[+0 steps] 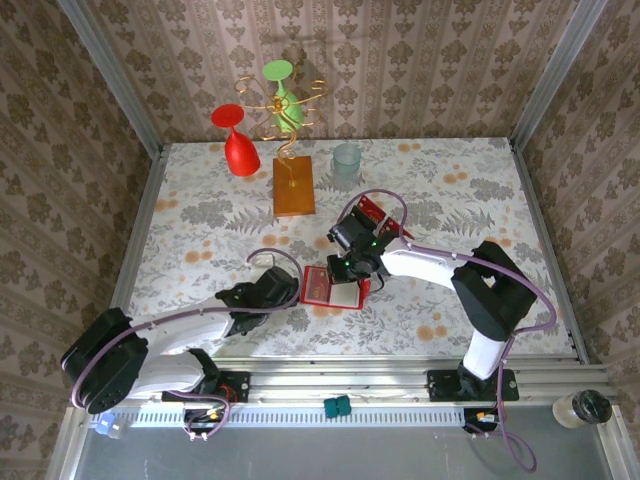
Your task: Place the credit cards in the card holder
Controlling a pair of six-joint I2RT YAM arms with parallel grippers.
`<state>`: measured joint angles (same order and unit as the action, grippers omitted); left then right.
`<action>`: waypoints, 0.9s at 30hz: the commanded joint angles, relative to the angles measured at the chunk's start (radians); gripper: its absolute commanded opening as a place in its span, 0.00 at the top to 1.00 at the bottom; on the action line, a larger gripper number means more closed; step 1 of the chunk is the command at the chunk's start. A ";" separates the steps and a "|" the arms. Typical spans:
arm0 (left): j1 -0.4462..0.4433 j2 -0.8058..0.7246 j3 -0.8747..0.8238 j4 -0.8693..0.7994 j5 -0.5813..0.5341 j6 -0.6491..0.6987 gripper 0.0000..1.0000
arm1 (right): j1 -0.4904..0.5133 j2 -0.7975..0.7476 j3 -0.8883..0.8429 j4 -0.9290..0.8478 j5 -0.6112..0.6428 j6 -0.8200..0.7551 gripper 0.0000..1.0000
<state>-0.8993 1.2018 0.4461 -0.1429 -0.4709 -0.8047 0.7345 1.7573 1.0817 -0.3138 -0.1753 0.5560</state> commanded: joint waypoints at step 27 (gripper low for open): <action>-0.005 0.205 0.037 0.057 0.075 0.035 0.00 | 0.008 0.161 0.071 -0.007 -0.052 -0.006 1.00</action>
<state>-0.8970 1.3643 0.4786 -0.1268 -0.4397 -0.7769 0.7357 1.8828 1.1309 -0.2958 -0.2157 0.5556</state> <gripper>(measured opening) 0.999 0.063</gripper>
